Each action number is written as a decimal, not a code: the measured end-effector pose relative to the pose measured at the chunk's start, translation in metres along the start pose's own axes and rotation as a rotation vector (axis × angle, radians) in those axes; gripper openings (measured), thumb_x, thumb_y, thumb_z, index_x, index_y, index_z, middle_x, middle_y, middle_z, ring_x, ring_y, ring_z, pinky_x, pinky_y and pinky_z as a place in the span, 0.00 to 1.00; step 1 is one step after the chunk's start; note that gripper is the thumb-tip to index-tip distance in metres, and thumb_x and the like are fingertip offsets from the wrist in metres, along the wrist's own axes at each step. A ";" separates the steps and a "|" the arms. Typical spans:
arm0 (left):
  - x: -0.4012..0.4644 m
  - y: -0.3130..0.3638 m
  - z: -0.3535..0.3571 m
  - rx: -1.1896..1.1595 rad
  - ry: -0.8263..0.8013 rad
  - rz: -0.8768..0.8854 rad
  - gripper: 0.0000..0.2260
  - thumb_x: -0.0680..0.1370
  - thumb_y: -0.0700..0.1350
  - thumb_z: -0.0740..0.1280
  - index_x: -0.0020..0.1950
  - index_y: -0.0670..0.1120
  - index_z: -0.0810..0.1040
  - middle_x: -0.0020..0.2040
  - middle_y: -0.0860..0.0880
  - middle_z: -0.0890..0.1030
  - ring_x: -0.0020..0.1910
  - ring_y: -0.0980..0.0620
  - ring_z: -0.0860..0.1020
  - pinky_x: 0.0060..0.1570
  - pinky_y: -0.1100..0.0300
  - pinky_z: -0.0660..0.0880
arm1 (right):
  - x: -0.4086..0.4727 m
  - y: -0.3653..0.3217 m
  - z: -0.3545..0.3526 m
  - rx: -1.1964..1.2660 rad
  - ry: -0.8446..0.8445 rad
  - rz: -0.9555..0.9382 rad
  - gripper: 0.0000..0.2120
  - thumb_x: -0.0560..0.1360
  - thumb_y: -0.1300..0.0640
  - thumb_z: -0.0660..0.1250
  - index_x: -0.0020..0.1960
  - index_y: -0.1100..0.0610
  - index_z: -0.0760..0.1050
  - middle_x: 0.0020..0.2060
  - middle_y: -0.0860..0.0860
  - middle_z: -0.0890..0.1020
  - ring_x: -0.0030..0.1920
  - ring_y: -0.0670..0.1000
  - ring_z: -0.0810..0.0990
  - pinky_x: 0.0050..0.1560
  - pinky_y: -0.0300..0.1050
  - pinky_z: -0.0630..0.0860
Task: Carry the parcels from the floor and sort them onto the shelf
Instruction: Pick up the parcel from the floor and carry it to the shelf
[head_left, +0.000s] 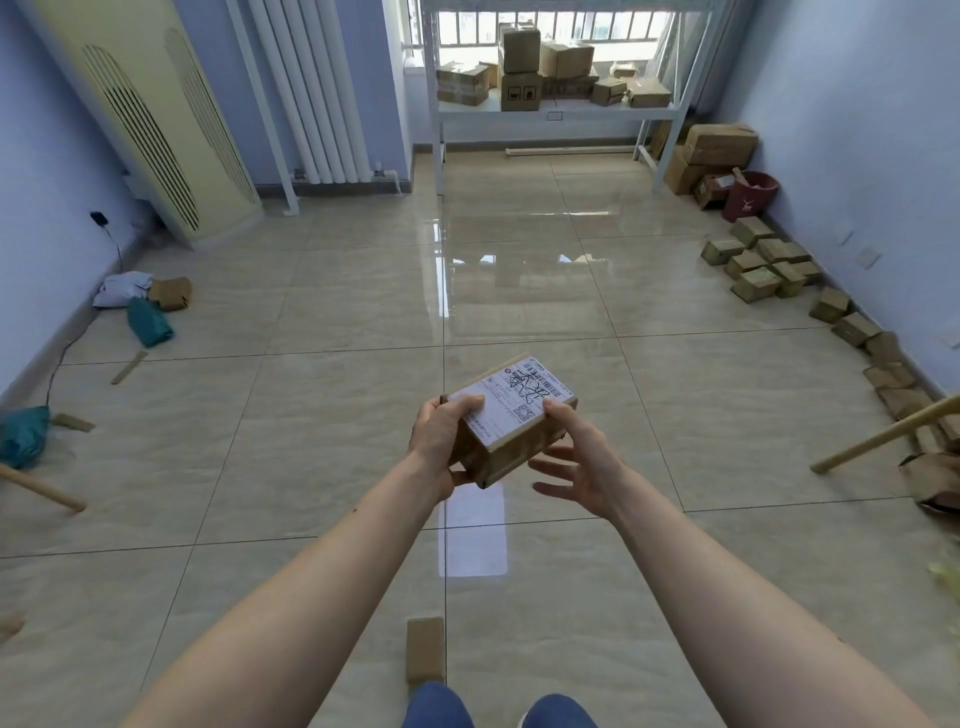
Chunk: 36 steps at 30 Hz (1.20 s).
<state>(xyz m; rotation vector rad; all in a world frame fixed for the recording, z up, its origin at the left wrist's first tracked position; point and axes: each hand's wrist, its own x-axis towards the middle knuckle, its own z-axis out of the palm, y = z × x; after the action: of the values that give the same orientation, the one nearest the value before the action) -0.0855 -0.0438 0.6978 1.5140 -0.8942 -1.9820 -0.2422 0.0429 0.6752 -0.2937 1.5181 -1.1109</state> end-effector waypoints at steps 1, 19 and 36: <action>-0.001 -0.002 0.001 -0.006 -0.003 0.003 0.20 0.73 0.48 0.71 0.64 0.50 0.72 0.52 0.45 0.80 0.50 0.44 0.79 0.42 0.45 0.79 | -0.001 0.000 0.002 -0.006 -0.010 -0.005 0.31 0.67 0.36 0.71 0.64 0.51 0.73 0.59 0.58 0.80 0.57 0.61 0.83 0.59 0.62 0.80; -0.014 0.009 0.008 0.088 -0.091 0.081 0.19 0.75 0.47 0.70 0.66 0.53 0.74 0.53 0.47 0.81 0.50 0.47 0.78 0.40 0.51 0.78 | -0.011 -0.022 0.003 -0.051 0.055 -0.090 0.38 0.67 0.32 0.71 0.69 0.52 0.68 0.60 0.56 0.80 0.59 0.59 0.82 0.60 0.63 0.79; 0.019 0.057 0.083 0.100 -0.121 0.205 0.21 0.77 0.50 0.70 0.69 0.52 0.72 0.49 0.50 0.82 0.47 0.49 0.79 0.45 0.53 0.73 | 0.019 -0.096 -0.032 -0.059 0.122 -0.271 0.19 0.79 0.46 0.66 0.62 0.57 0.74 0.47 0.50 0.83 0.49 0.53 0.83 0.54 0.60 0.79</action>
<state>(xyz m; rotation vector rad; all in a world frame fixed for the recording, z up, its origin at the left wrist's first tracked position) -0.1712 -0.0786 0.7424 1.3070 -1.1661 -1.9191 -0.3134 -0.0050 0.7324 -0.4906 1.6552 -1.3172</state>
